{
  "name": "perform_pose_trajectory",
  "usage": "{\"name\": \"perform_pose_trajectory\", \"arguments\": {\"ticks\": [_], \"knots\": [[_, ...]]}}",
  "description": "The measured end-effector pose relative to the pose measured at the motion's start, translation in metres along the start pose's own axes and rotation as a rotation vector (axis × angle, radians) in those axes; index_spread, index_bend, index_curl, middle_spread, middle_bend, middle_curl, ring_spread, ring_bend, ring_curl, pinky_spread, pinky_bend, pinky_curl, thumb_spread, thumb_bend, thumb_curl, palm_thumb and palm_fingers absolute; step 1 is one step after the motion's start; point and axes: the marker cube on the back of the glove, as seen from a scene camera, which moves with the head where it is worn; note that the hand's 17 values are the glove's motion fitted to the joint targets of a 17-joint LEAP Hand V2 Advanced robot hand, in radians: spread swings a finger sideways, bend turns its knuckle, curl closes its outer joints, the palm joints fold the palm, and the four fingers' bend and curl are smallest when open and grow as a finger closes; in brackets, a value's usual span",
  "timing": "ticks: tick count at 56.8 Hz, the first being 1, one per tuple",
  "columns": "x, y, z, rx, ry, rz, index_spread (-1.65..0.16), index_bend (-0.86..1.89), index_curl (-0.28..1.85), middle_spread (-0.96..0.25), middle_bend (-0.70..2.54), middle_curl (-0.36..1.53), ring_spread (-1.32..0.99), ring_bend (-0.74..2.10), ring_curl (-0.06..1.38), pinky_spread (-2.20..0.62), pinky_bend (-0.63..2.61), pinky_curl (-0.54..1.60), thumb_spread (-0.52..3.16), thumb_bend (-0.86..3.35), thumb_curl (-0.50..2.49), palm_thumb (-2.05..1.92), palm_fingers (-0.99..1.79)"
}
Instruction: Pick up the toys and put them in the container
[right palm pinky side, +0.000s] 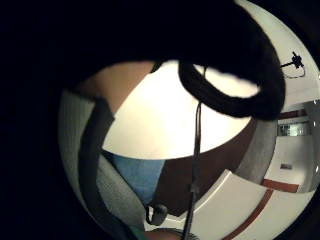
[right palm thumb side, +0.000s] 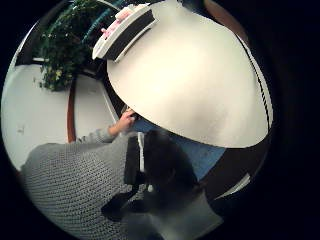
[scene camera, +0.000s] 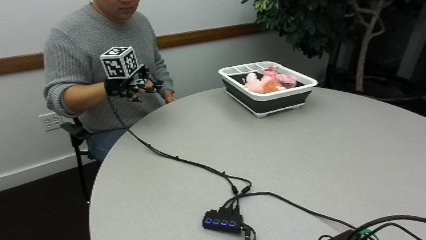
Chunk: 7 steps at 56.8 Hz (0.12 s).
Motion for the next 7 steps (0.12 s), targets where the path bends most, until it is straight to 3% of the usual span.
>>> {"name": "perform_pose_trajectory", "arguments": {"ticks": [7], "knots": [[0.0047,-0.0056,-0.0021,0.001,0.004,0.005,-0.38,0.19,0.43,-0.12,0.15,0.25,-0.02,0.14,0.10,0.11,0.86,0.33,1.24,-0.06,0.19,-0.08,-0.13]]}}
